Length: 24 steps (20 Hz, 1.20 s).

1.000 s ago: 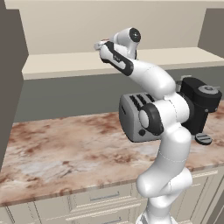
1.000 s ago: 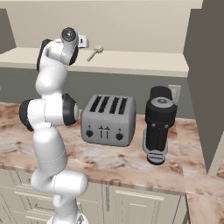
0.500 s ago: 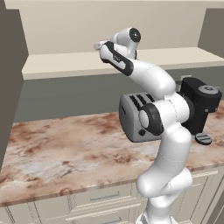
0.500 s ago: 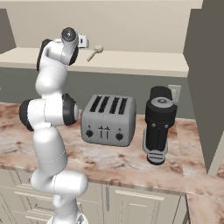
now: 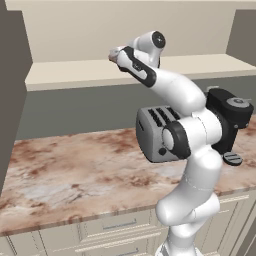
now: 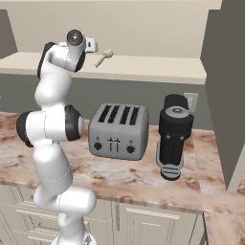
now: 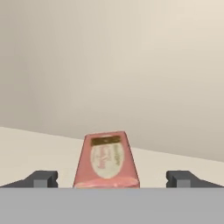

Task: Pick up the bar soap and dish brush from the sink, and place them back in the cabinet, and close the cabinet doors.

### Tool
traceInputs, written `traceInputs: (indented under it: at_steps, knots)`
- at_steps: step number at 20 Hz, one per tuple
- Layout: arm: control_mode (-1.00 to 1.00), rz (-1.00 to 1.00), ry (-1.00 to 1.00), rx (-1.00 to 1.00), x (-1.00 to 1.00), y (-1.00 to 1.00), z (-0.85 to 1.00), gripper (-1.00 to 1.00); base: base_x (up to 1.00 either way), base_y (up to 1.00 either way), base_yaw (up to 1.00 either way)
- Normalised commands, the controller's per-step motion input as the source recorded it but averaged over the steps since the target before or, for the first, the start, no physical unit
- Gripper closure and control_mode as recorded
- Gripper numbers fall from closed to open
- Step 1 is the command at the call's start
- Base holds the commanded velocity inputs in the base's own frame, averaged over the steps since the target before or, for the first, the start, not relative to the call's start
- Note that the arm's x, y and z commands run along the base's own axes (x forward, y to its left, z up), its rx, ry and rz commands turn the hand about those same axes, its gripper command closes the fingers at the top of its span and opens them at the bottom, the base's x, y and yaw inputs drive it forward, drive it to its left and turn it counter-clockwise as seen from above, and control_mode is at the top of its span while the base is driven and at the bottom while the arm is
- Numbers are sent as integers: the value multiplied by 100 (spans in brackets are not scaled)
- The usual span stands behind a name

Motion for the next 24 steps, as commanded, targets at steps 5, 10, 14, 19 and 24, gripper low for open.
traceInputs:
  at_steps: [5,10,14,19,24]
  knots:
    - [-100,0,-6,0,-44,-22,0,-100,0,0,0]
    - [-100,0,-9,0,-64,-16,0,-100,0,0,0]
    - [-100,0,-10,0,-70,-10,0,-100,0,0,0]
    - [-100,0,-12,0,-72,-7,0,-100,0,0,0]
    - [-100,0,-12,0,-68,-4,0,-100,0,0,0]
